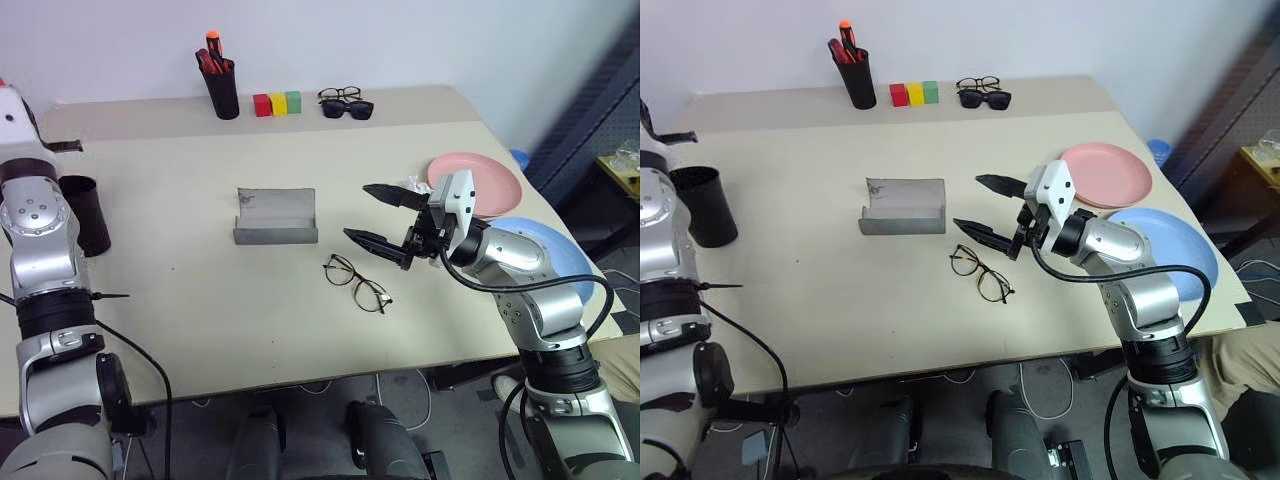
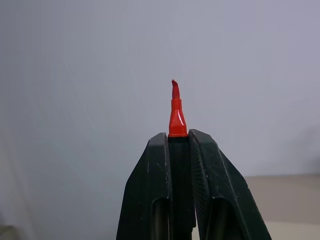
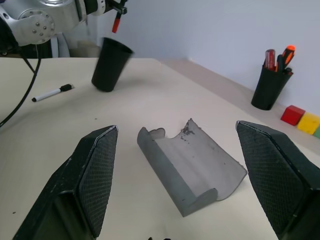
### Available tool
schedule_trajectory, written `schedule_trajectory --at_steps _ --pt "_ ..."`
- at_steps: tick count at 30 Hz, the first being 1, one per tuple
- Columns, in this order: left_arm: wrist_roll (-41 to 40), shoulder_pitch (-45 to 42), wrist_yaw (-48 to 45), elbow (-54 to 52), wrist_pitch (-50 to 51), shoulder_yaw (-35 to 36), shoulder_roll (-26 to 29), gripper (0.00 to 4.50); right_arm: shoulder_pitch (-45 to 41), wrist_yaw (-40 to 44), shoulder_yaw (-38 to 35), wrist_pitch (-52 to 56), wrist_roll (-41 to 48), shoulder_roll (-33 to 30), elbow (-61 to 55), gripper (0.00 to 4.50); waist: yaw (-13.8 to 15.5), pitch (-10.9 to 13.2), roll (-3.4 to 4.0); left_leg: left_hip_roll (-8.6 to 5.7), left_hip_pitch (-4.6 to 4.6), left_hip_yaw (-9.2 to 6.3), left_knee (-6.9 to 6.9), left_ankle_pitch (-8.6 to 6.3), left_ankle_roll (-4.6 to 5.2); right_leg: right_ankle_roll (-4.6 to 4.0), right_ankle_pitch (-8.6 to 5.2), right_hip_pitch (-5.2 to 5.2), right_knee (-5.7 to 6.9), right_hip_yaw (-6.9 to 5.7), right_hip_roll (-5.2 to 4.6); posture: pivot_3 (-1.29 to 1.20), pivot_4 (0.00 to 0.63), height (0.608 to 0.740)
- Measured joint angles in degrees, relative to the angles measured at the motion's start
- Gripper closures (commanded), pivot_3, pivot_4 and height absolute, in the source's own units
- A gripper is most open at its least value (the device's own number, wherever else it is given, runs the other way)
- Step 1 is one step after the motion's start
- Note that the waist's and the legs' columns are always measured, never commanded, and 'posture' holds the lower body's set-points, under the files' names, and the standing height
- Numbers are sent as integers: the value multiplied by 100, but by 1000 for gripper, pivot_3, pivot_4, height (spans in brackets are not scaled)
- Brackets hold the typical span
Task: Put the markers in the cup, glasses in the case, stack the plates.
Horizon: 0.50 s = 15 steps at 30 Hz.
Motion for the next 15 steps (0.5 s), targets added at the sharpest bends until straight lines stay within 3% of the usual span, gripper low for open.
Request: schedule_trajectory --at_steps 15 --pt "-107 49 -81 221 21 -9 2 4414 392 44 -23 -217 -60 -28 29 635 8 0 -1 0 10 0 0 1 -1 -9 -12 0 19 1 1 0 150 740"
